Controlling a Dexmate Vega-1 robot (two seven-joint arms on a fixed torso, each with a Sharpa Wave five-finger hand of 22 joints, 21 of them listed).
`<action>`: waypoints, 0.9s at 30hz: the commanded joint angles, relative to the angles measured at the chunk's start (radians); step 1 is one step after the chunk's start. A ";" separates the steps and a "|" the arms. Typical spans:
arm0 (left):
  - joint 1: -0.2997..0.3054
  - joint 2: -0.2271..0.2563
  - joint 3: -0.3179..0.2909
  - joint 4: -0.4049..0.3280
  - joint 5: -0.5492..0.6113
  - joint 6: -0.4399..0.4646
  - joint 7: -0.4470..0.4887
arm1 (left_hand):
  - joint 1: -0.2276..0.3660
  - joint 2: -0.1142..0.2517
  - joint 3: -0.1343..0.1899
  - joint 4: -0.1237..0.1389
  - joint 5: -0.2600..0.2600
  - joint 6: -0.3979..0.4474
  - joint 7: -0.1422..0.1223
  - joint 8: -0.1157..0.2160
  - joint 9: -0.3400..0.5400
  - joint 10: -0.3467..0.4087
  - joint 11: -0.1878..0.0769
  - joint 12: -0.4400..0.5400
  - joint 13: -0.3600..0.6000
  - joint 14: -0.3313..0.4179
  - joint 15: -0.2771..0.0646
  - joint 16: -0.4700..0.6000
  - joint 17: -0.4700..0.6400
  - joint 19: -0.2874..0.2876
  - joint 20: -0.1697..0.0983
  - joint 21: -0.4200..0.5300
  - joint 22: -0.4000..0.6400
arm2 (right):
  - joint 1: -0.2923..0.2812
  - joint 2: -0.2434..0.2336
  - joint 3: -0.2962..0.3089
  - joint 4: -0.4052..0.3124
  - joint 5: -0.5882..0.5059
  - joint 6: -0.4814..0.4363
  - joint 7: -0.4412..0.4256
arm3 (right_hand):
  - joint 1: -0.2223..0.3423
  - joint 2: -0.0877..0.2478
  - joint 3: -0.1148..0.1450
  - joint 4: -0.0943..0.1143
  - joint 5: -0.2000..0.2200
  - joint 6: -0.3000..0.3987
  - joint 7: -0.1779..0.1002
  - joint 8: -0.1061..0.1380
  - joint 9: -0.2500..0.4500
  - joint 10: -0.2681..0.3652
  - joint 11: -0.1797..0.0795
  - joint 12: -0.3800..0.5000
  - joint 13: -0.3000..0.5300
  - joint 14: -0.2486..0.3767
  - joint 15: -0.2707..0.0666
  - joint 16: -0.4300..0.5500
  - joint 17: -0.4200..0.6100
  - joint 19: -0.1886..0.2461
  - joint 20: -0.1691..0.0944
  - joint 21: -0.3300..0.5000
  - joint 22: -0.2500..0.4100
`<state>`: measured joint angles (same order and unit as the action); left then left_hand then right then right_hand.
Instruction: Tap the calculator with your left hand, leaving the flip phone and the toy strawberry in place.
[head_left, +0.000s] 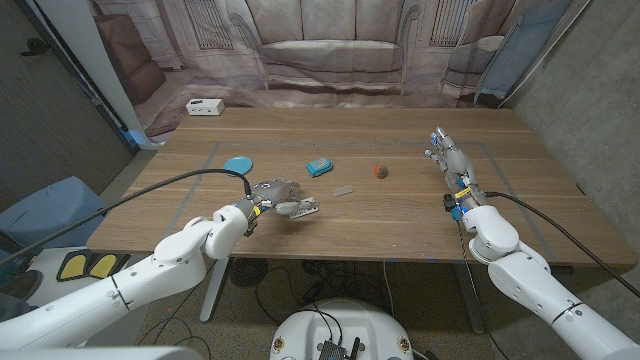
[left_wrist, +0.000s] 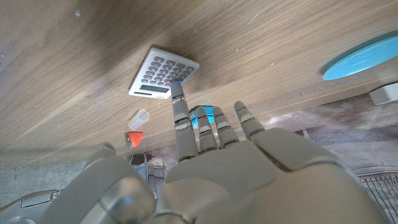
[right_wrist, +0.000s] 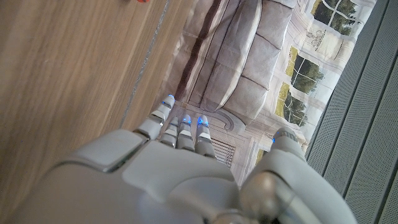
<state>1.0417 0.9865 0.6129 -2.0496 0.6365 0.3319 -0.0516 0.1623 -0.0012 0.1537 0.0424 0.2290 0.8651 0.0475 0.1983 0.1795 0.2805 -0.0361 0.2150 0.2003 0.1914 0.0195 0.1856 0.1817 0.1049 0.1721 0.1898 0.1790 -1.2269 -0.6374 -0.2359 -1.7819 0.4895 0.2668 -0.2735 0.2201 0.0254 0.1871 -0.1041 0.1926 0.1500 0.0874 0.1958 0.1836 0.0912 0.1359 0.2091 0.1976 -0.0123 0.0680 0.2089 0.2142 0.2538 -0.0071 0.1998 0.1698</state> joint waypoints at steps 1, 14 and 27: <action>-0.025 -0.010 0.020 0.016 -0.002 0.008 -0.042 | 0.014 0.001 0.002 -0.004 -0.001 0.009 0.010 0.006 0.004 0.009 0.002 0.006 0.002 0.010 -0.001 0.008 -0.001 -0.006 0.004 0.009 0.004 | 0.005 -0.002 -0.002 0.000 0.001 -0.010 -0.001 | -0.002 0.007 -0.003 -0.004 -0.003 0.012 -0.001 -0.001 0.003 0.002 0.000 -0.003 0.002 0.000 0.008 -0.001 -0.001 0.003 0.009 -0.003 0.002; -0.033 -0.012 0.025 0.024 -0.016 0.008 -0.050 | 0.020 0.004 0.003 -0.008 -0.004 0.049 0.030 0.018 0.006 0.018 0.000 0.009 0.002 0.017 -0.005 0.009 -0.001 -0.006 0.004 0.009 0.004 | -0.002 -0.003 -0.001 -0.011 0.000 -0.017 -0.010 | -0.001 0.008 -0.003 -0.005 -0.003 0.013 0.000 -0.001 0.003 0.002 0.000 -0.003 0.002 -0.001 0.009 -0.001 -0.001 0.002 0.011 -0.003 0.002; -0.034 -0.009 0.023 0.034 -0.052 -0.009 -0.043 | 0.024 0.006 0.003 -0.011 -0.005 0.053 0.034 0.016 0.007 0.026 0.002 0.012 0.002 0.021 -0.004 0.009 -0.001 -0.006 0.005 0.010 0.004 | -0.003 -0.005 -0.002 -0.022 -0.005 -0.028 -0.017 | -0.001 0.009 -0.003 -0.006 -0.003 0.013 0.000 -0.001 0.003 0.003 0.000 -0.003 0.002 0.000 0.009 -0.001 -0.001 0.001 0.012 -0.004 0.002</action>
<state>1.0087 0.9750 0.6322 -2.0233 0.6075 0.3337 -0.0922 0.1808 0.0041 0.1546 0.0356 0.2244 0.8958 0.0664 0.2080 0.1810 0.2986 -0.0357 0.2227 0.2004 0.2057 0.0159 0.1856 0.1818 0.1050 0.1720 0.1898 0.1791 -1.2277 -0.6412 -0.2368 -1.7951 0.4882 0.2451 -0.2843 0.2201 0.0254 0.1831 -0.1081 0.1926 0.1536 0.0910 0.1958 0.1836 0.0911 0.1359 0.2091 0.1976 -0.0124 0.0678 0.2089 0.2142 0.2480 -0.0014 0.1959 0.1698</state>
